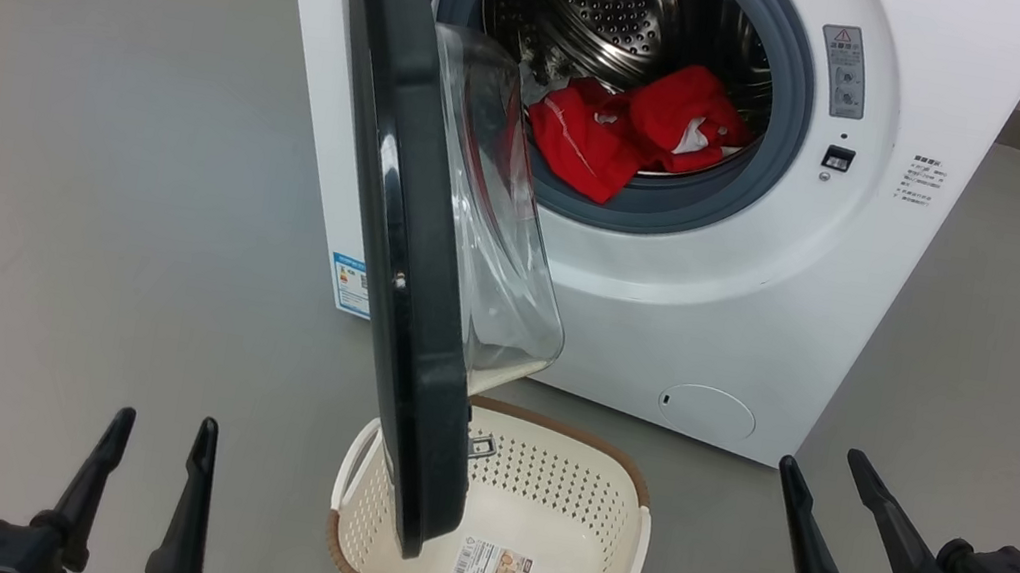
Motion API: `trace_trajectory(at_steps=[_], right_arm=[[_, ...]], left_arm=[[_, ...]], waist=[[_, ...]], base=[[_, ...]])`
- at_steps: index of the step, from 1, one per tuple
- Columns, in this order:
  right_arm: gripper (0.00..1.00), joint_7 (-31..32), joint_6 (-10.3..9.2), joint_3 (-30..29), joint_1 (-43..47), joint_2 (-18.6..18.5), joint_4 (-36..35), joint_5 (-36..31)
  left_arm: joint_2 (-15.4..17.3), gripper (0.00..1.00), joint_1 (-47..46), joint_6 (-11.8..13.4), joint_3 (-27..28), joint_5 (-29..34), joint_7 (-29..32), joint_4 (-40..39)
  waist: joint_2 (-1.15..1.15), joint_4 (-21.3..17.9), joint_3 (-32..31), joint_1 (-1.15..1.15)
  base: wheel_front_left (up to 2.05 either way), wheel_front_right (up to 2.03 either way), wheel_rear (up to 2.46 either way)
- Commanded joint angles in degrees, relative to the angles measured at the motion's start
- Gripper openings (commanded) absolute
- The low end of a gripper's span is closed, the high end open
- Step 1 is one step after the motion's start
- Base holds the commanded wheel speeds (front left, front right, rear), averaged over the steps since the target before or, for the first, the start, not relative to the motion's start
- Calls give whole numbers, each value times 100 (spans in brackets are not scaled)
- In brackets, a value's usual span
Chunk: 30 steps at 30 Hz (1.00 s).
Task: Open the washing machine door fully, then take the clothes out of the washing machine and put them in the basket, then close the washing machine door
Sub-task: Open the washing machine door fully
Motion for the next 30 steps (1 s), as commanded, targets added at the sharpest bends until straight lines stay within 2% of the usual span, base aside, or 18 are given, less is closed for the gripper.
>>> trace_trajectory(at_steps=[1,2,3,4,9,14,20,25,30], right_arm=[[100,-36,-4,88,-202,-66,-113,16],[100,-36,-4,93,-208,-67,-108,20],[100,-36,-4,97,-212,-68,-105,23],[100,-36,-4,100,-214,-67,-104,27],[100,-36,-4,97,-213,-63,-107,41],[100,-36,-4,93,-185,-56,-113,61],[100,-36,-4,162,-156,-33,-87,97],[100,-36,-4,260,-202,-24,-60,148],[100,-36,-4,328,-287,-23,-59,206]], left_arm=[[42,100,-181,33,187,39,-44,-124],[41,87,-181,30,182,30,-44,-125],[45,39,-193,19,168,35,-44,-156],[45,0,-206,5,158,32,-44,-197],[90,0,-366,-53,74,122,-44,-515],[67,0,-749,-92,-68,240,-44,-1213],[6,0,-1259,-237,-805,391,1,-1813],[-62,0,-1392,-274,-1317,276,239,-1893],[-118,0,-1277,-260,-1734,-34,396,-1496]], waist=[[0,-4,-1,0],[0,-7,-3,0],[0,-8,-6,0],[0,-9,-8,0],[0,0,-25,0],[0,22,-63,0],[0,22,-123,0],[0,-106,-121,0],[0,-276,-55,0]], base=[[0,0,0],[0,0,0],[0,0,0],[0,0,0],[0,0,0],[0,0,0],[0,0,0],[0,0,0],[0,0,0]])
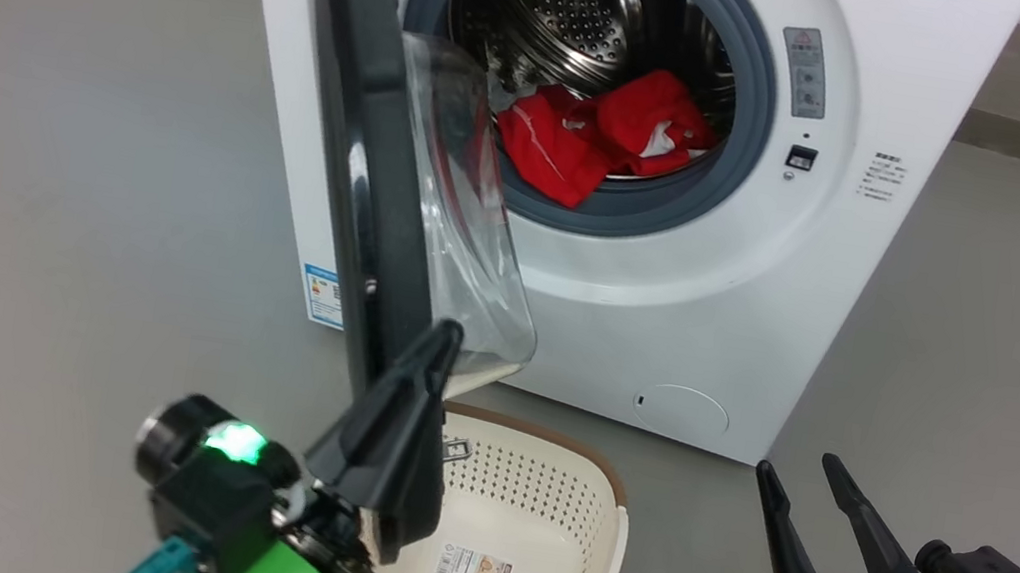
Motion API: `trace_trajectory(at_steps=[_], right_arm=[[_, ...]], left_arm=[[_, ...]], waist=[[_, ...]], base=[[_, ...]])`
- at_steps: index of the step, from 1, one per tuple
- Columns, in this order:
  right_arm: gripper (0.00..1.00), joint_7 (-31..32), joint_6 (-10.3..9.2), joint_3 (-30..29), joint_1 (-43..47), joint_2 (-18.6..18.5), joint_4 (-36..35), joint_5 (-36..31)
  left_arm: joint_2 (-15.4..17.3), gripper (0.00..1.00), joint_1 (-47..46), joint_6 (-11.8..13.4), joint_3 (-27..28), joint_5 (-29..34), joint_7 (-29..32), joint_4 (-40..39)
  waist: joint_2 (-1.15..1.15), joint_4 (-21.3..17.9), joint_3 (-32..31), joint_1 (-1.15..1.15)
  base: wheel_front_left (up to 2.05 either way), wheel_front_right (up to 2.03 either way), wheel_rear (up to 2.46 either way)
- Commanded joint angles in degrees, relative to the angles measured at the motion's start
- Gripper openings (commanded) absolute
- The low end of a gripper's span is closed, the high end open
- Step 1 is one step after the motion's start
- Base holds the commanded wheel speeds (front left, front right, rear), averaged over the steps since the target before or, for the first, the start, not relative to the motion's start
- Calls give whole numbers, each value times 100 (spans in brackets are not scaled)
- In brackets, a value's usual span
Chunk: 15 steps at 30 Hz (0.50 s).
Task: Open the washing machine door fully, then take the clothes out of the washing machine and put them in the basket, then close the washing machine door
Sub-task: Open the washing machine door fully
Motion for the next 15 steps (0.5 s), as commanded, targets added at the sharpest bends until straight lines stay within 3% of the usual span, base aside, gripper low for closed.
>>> trace_trajectory(at_steps=[1,15], right_arm=[[100,-36,-4,112,-282,-68,-124,81],[100,-36,-4,217,-377,-88,-127,146]], left_arm=[[12,0,-79,9,12,-169,10,88],[-18,0,-105,345,-524,-963,-168,1524]], waist=[[0,-112,57,0],[0,-492,193,0]], base=[[0,0,0],[0,0,0]])
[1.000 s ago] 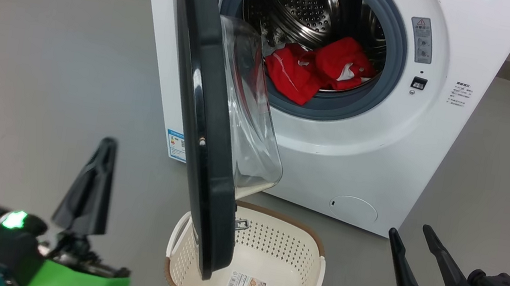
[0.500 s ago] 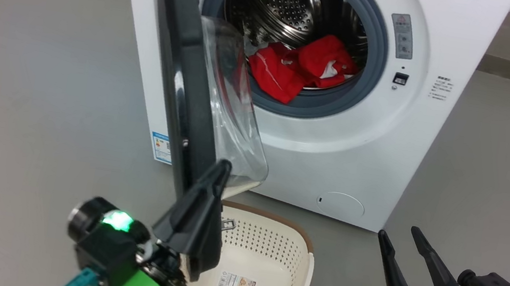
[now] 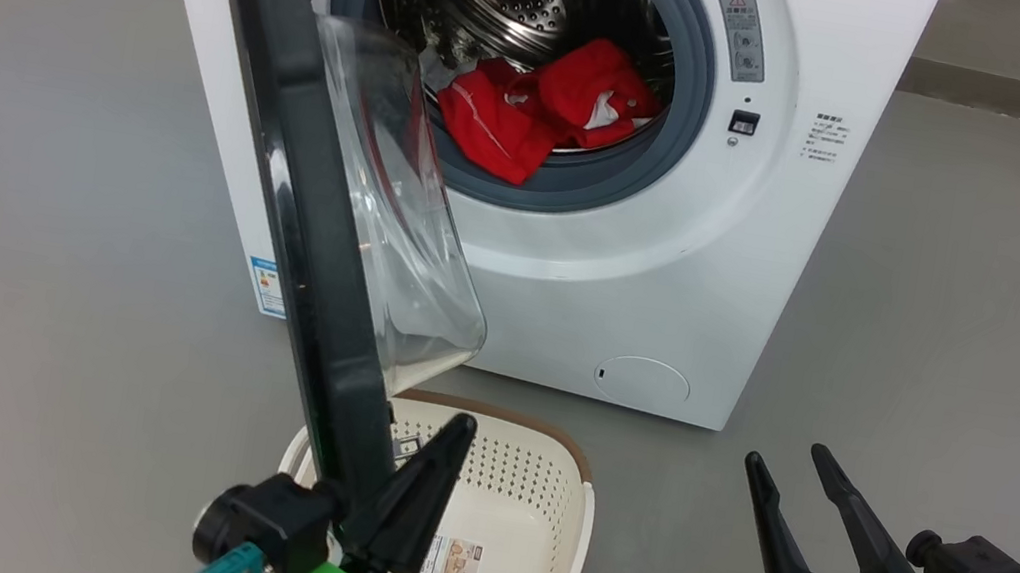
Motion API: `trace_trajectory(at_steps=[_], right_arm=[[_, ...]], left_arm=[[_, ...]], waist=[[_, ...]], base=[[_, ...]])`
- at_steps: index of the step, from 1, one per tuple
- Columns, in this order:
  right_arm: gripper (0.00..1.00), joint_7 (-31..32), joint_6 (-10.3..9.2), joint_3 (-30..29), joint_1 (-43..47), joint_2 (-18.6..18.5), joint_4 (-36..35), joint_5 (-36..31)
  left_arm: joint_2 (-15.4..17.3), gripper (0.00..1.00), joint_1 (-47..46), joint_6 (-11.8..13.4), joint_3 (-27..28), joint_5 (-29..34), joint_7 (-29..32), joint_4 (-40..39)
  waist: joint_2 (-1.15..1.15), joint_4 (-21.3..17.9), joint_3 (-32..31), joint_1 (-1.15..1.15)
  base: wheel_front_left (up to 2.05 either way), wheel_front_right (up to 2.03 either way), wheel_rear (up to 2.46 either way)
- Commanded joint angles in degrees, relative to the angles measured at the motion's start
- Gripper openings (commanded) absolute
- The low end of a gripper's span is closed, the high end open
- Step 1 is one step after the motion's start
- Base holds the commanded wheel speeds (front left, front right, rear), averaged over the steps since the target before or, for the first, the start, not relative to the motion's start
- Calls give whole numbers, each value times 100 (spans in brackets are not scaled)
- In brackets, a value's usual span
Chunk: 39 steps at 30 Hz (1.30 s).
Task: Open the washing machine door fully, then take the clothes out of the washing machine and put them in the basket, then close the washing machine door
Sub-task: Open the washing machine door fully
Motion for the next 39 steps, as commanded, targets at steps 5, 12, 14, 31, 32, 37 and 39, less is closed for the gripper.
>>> trace_trajectory(at_steps=[5,12,14,31,32,37,39], right_arm=[[100,-36,-4,101,-260,-78,-114,24],[100,-36,-4,96,-257,-73,-96,25],[100,-36,-4,104,-256,-73,-92,29],[100,-36,-4,51,-214,-56,-76,49],[100,-36,-4,50,-212,-52,-77,51],[100,-36,-4,66,-211,-15,-75,52],[100,-36,-4,62,-205,-6,-73,53]], left_arm=[[9,0,-207,177,70,-190,-106,277],[9,0,-367,403,186,-401,-197,826],[9,0,-397,465,255,-455,-224,917],[329,0,-19,659,942,-701,-305,676],[364,0,11,683,991,-721,-305,648],[566,0,105,819,1210,-784,-267,555],[649,0,119,868,1281,-795,-239,521]], waist=[[0,-46,37,0],[0,-20,39,0],[0,-3,38,0],[0,270,-11,0],[0,300,-16,0],[0,442,-41,0],[0,511,-48,0]], base=[[0,0,0],[0,0,0],[0,0,0],[0,0,0],[0,0,0],[0,0,0],[0,0,0]])
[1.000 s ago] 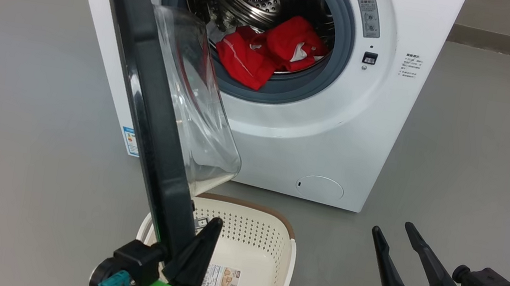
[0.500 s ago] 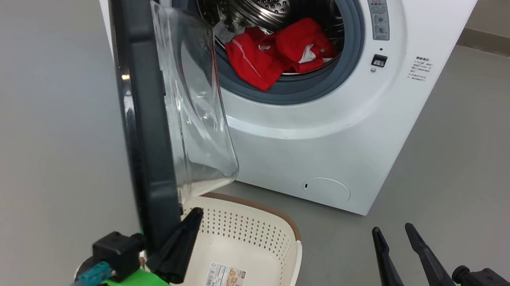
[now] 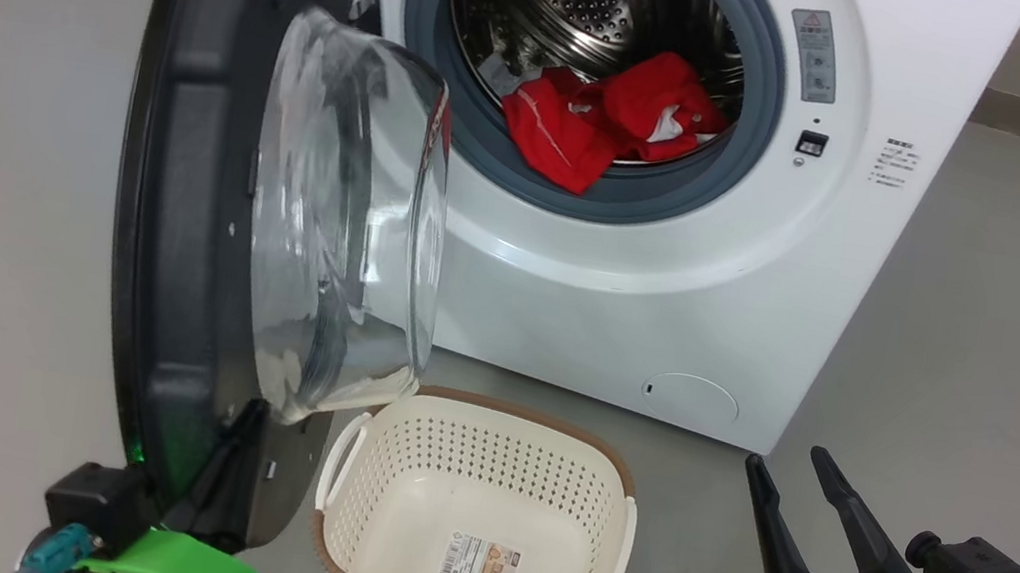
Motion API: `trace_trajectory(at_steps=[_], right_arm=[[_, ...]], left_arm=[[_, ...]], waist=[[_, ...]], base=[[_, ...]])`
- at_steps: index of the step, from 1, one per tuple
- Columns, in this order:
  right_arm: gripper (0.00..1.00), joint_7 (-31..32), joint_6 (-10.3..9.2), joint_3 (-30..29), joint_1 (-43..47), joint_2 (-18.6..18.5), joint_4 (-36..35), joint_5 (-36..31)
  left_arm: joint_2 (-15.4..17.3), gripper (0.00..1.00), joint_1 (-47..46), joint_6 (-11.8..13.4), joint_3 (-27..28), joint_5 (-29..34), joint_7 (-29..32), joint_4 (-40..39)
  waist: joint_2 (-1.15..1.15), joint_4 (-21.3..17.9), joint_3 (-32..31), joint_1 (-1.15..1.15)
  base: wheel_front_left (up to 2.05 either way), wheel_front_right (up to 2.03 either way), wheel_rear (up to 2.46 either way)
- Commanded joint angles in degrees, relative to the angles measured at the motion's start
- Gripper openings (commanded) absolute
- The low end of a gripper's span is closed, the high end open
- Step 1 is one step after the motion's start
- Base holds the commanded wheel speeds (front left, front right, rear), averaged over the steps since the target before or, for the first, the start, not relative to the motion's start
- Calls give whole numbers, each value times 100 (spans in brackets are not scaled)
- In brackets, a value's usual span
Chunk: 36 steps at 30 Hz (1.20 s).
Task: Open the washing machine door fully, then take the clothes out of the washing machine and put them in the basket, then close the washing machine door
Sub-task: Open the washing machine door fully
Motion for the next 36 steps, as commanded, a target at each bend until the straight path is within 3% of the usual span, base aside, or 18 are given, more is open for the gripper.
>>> trace_trajectory(at_steps=[1,7,20,36], right_arm=[[100,-36,-4,68,-202,-34,-129,11],[100,-36,-4,79,-225,-14,-121,17],[100,-36,-4,90,-270,4,-103,16],[100,-36,-4,120,-528,-53,-150,-33]], left_arm=[[230,0,-105,106,349,-56,8,-172],[537,0,-253,147,592,-131,121,-26],[1220,0,-1034,-128,783,-140,284,992],[1817,0,-2063,-434,950,-123,124,2386]], waist=[[0,101,-12,0],[0,308,30,0],[0,525,164,0],[0,553,620,0]], base=[[0,0,0],[0,0,0],[0,0,0],[0,0,0]])
